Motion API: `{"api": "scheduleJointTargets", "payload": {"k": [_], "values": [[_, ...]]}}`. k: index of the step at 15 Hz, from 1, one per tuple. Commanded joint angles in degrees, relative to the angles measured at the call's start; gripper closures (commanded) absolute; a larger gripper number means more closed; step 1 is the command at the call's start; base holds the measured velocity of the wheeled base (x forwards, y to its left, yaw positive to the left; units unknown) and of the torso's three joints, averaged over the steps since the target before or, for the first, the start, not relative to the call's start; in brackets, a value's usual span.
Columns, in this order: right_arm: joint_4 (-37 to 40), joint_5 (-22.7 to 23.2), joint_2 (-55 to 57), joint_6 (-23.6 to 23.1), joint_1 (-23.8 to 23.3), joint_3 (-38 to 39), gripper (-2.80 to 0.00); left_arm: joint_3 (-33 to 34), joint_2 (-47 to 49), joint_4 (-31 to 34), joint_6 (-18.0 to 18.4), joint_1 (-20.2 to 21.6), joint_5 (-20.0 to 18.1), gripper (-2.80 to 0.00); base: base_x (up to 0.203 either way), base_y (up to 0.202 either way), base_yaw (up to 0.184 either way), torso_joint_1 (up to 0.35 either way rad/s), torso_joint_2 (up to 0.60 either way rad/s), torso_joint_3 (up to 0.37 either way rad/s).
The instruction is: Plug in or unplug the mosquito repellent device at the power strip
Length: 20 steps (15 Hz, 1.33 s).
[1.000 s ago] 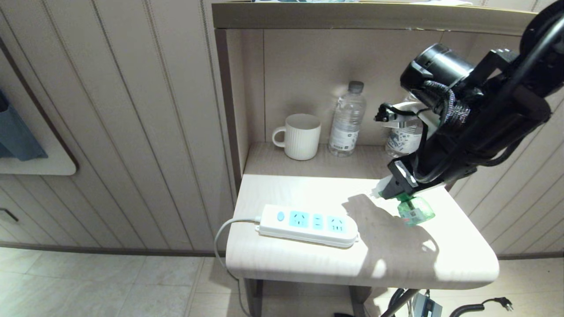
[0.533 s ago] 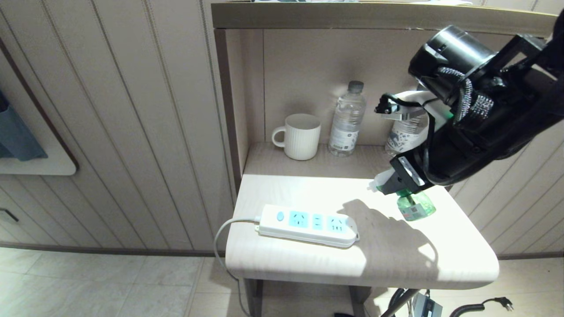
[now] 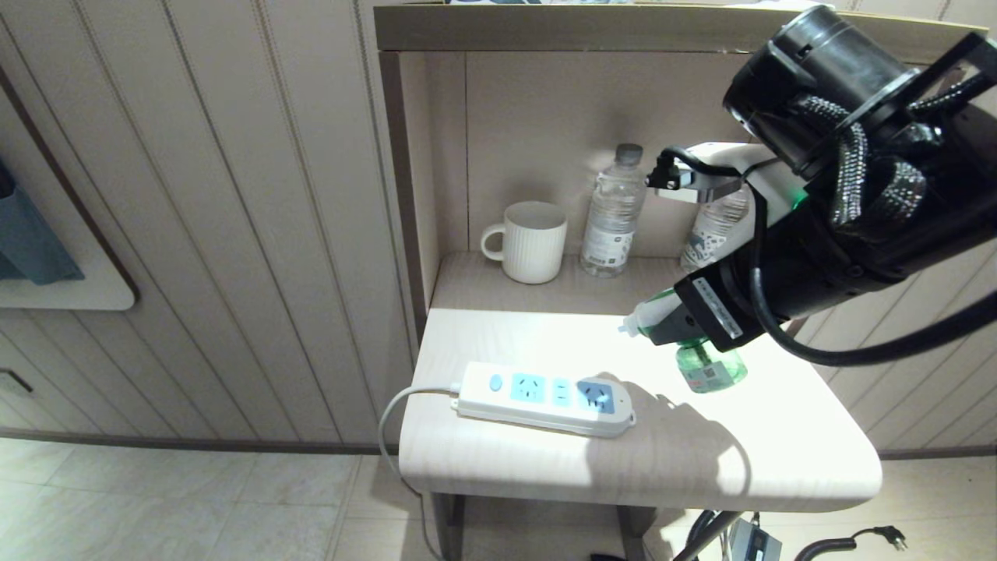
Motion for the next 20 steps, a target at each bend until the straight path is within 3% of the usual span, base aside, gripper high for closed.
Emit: {"api": "scheduleJointTargets", "payload": {"k": [1, 6, 12, 20], "values": [[0.6, -0.1, 0.4, 0.1, 1.3, 0.3, 0.00, 0.0, 0.0, 0.0, 0.0, 0.0, 0.0, 0.00, 0.000, 0.000, 0.000, 0.000, 0.00, 0.000], [0.6, 0.0, 1.7, 0.3, 4.7, 0.7, 0.00, 0.0, 0.0, 0.0, 0.0, 0.0, 0.0, 0.00, 0.000, 0.000, 0.000, 0.005, -0.01, -0.004], [0.6, -0.3, 6.3, -0.2, 5.8, 0.3, 0.00, 0.0, 0.0, 0.0, 0.0, 0.0, 0.0, 0.00, 0.000, 0.000, 0.000, 0.174, -0.41, -0.231], [0.5, -0.2, 15.4, -10.9, 5.2, 0.0, 0.00, 0.0, 0.0, 0.0, 0.0, 0.0, 0.0, 0.00, 0.000, 0.000, 0.000, 0.237, -0.53, -0.287]]}}
